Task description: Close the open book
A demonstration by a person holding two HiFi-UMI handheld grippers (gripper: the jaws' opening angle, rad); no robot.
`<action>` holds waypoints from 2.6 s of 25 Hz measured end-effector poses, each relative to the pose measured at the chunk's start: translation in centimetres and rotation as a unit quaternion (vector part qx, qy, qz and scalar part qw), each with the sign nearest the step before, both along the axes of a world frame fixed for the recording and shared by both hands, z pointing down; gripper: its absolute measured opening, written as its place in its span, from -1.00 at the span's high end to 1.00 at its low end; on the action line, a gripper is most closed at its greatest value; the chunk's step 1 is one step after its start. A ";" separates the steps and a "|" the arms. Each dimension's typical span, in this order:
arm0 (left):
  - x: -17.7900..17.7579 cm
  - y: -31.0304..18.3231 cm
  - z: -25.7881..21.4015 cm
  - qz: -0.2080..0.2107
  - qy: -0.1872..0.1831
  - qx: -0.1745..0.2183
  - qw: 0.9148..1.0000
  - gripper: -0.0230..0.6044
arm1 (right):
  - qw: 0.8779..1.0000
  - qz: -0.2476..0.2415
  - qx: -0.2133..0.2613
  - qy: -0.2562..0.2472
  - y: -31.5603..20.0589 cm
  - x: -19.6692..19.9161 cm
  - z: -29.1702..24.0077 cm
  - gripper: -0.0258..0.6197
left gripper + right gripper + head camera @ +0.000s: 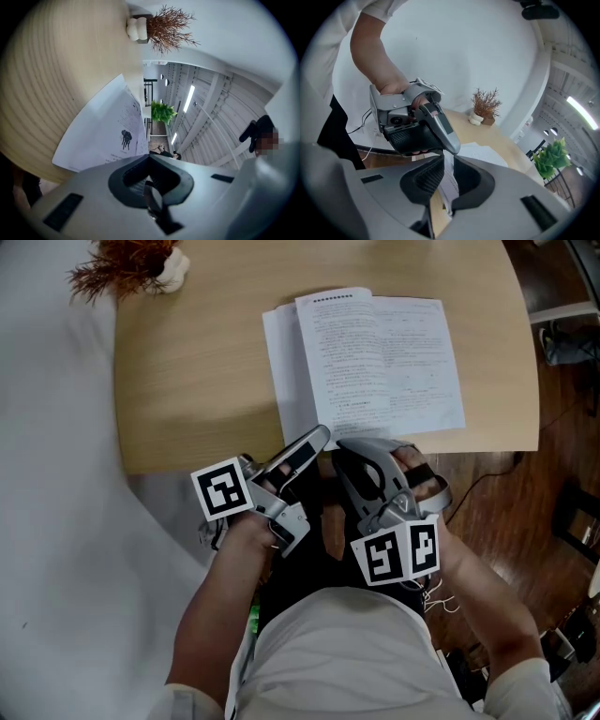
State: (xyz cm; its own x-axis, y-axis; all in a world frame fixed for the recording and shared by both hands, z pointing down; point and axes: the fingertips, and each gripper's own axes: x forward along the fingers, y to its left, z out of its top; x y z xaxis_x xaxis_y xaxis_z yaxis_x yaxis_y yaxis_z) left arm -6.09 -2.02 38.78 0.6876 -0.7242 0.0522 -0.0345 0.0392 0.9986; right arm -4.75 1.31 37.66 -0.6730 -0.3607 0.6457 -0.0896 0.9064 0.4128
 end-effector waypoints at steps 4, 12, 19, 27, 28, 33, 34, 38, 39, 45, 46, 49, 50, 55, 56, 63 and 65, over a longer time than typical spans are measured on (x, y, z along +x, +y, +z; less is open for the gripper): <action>0.3 -0.1 -0.5 -0.001 0.001 0.002 1.000 0.94 | 0.999 0.005 0.036 0.004 -0.2 0.3 -0.4 0.79; 1.0 -0.5 -1.5 -0.002 -0.010 0.009 1.000 0.94 | 0.995 0.007 0.092 0.024 -0.5 0.7 -0.6 0.79; 1.6 -0.9 -2.6 0.004 -0.021 0.026 0.999 0.94 | 0.995 0.029 0.091 -0.005 -0.9 1.4 -1.9 0.92; 2.2 -1.6 -4.3 0.002 -0.040 0.063 0.997 0.93 | 0.993 0.065 0.093 -0.026 -2.0 3.3 -3.1 0.92; 2.2 -1.7 -4.3 0.002 -0.044 0.065 0.997 0.93 | 0.993 0.069 0.092 -0.027 -2.2 3.6 -3.2 0.92; 2.7 -1.9 -4.4 0.005 -0.075 0.076 0.994 0.94 | 0.992 0.092 0.085 -0.033 -2.8 5.2 -3.3 0.92; 2.7 -1.9 -4.4 0.007 -0.088 0.079 0.993 0.93 | 0.991 0.098 0.083 -0.035 -3.0 5.5 -3.4 0.92; 3.3 -1.9 -5.1 0.015 -0.119 0.099 0.988 0.93 | 0.989 0.124 0.074 -0.044 -3.6 6.8 -3.6 0.92; 3.6 -1.9 -5.1 0.018 -0.125 0.103 0.987 0.93 | 0.988 0.131 0.071 -0.048 -3.8 7.2 -3.6 0.92; 5.5 -1.6 -4.8 0.035 -0.132 0.104 0.985 0.93 | 0.981 0.177 0.052 -0.063 -5.0 9.7 -3.7 0.92; 5.7 -1.5 -4.6 0.038 -0.134 0.103 0.985 0.93 | 0.979 0.184 0.050 -0.064 -5.2 10.2 -3.7 0.92; 6.3 -1.4 -4.4 0.044 -0.135 0.101 0.985 0.93 | 0.976 0.203 0.045 -0.067 -5.7 11.4 -3.5 0.92; 6.4 -1.4 -4.3 0.047 -0.134 0.101 0.985 0.94 | 0.975 0.209 0.044 -0.066 -5.8 11.7 -3.4 0.92; 7.1 -1.4 -4.2 0.054 -0.139 0.103 0.983 0.94 | 0.971 0.226 0.044 -0.065 -6.4 13.0 -3.2 0.92; 7.2 -1.4 -4.1 0.055 -0.143 0.103 0.983 0.94 | 0.971 0.228 0.043 -0.065 -6.5 13.2 -3.2 0.92; 7.8 -1.3 -3.2 0.061 -0.175 0.111 0.976 0.93 | 0.967 0.242 0.038 -0.065 -6.8 14.3 -2.5 0.92; 8.0 -1.2 -2.9 0.063 -0.187 0.113 0.974 0.93 | 0.966 0.249 0.035 -0.065 -7.0 14.7 -2.2 0.92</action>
